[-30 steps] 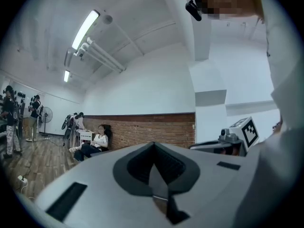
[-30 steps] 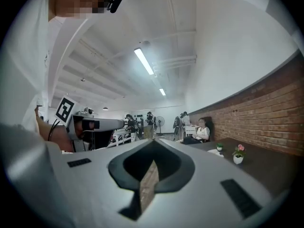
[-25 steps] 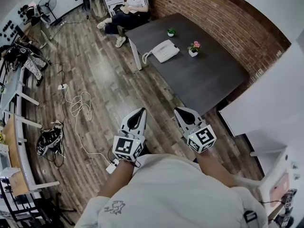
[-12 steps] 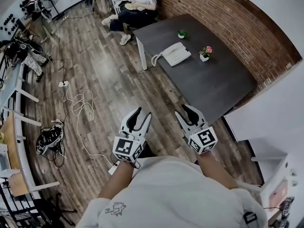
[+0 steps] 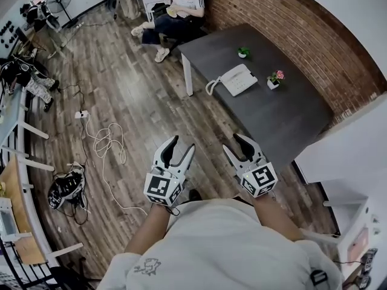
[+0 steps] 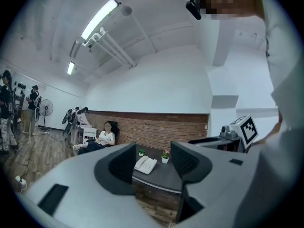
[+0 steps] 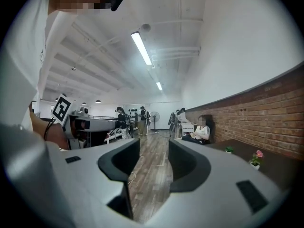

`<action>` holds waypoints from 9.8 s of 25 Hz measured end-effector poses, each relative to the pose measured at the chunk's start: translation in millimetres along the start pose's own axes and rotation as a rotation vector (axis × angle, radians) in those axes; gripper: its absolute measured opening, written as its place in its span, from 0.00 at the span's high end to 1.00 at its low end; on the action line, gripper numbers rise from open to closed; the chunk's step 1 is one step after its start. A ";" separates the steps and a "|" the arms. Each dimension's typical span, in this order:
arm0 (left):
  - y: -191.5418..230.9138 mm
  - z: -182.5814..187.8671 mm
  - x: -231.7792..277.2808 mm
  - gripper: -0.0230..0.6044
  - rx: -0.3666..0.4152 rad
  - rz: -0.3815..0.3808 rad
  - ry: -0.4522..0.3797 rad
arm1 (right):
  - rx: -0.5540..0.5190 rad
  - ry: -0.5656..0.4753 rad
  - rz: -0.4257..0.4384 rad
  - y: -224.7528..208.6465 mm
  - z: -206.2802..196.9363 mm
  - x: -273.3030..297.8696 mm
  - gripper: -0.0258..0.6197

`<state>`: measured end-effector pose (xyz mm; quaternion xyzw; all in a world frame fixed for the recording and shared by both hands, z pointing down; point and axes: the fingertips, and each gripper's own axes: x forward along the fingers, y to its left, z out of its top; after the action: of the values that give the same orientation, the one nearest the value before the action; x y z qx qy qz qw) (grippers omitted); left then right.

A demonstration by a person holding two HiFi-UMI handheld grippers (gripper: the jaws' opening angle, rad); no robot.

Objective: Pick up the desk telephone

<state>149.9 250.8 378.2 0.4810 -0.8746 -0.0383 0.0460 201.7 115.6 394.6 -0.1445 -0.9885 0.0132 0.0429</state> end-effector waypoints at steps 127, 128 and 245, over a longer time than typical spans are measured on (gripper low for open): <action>101.9 -299.3 651.4 0.53 0.009 -1.163 0.903 | 0.855 0.321 -0.776 -456.5 -322.9 211.8 0.71; 103.5 -305.6 651.2 0.53 0.003 -1.161 0.917 | 0.873 0.322 -0.768 -455.1 -328.5 212.7 0.71; 48.7 -124.5 405.6 0.49 -0.349 -1.115 0.591 | 0.688 0.015 -0.570 -253.5 -146.0 107.0 0.84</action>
<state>-92.5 -68.8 524.9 0.8383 -0.4254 -0.0639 0.3350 40.3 -94.5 558.5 0.1564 -0.9266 0.3279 0.0975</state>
